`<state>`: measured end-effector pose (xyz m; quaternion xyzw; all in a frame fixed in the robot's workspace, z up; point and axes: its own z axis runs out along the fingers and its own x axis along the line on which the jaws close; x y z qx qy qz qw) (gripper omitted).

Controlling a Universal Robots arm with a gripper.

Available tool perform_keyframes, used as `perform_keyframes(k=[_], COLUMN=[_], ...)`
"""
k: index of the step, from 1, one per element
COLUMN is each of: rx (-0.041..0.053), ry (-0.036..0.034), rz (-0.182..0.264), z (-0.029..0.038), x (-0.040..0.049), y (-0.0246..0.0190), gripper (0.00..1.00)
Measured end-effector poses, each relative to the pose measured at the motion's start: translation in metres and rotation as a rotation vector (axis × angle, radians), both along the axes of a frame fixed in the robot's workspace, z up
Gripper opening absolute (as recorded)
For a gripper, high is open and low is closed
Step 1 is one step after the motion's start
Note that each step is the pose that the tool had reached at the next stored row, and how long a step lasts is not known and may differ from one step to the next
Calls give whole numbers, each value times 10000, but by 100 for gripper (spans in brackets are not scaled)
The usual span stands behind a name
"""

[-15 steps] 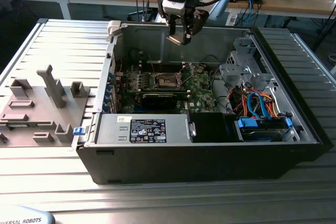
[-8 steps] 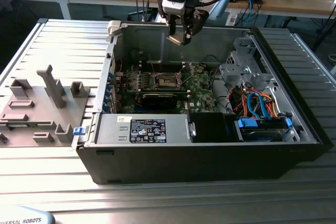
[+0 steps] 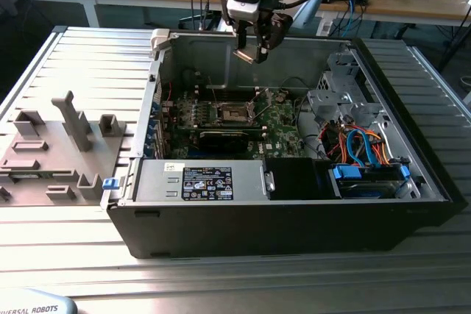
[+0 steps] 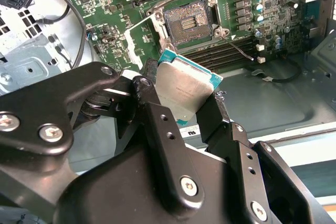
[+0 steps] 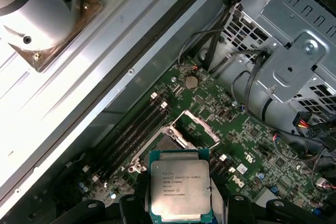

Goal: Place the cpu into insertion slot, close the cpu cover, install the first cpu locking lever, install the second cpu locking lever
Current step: 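Place the cpu into insertion slot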

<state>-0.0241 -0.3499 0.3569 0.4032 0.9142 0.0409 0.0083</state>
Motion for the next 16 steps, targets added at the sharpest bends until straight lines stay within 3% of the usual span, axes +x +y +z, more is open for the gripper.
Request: perform_keyframes(k=[16], rx=[0], ry=[0], rz=[-124], z=[0], x=[0], y=[0], gripper=[54])
